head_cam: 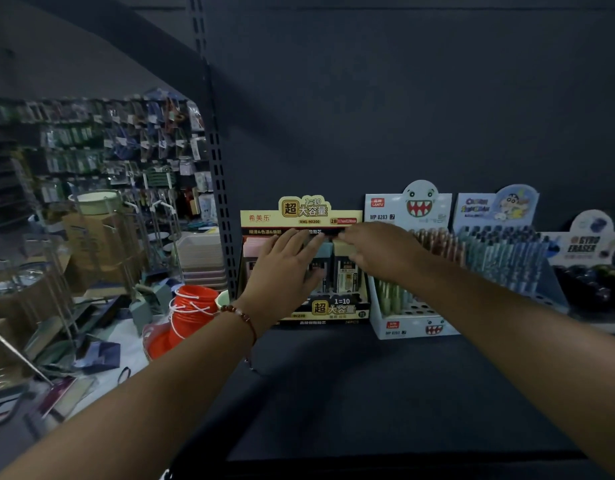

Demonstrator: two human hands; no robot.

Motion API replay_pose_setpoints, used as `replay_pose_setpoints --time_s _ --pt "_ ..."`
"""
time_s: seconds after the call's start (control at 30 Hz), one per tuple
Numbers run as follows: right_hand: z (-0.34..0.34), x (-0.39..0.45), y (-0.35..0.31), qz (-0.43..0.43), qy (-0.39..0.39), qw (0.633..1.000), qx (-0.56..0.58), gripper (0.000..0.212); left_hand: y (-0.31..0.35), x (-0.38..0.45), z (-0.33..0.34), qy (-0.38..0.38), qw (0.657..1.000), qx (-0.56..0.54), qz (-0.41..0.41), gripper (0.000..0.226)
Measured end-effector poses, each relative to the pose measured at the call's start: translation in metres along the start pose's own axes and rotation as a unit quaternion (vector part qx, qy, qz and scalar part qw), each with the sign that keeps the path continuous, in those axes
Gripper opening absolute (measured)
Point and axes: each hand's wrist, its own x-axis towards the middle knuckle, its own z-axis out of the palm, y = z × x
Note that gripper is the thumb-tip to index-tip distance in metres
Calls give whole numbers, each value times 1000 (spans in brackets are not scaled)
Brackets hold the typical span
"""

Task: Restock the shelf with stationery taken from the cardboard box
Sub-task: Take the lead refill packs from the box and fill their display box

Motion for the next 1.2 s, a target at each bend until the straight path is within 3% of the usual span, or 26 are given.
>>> replay_pose_setpoints --time_s 0.17,0.33,0.47,0.77,1.03,1.2 --pt "10 -66 -6 -62 87 994 39 44 4 -49 -9 -56 997 6 43 55" --pt "42 -138 8 43 70 992 93 42 -1 -63 -5 -168 986 -9 2 60" --pt "58 -153 24 124 8 988 88 51 3 -54 -1 -170 982 -75 -43 48" --pt "63 -118 45 78 -52 985 143 38 9 -49 -1 -166 975 -122 -85 48" --pt "64 -117 52 49 -36 990 124 41 15 -48 -4 -174 972 -119 -101 48" --pt "58 -123 47 35 -31 993 111 36 47 -37 -14 -96 989 -79 -78 52"
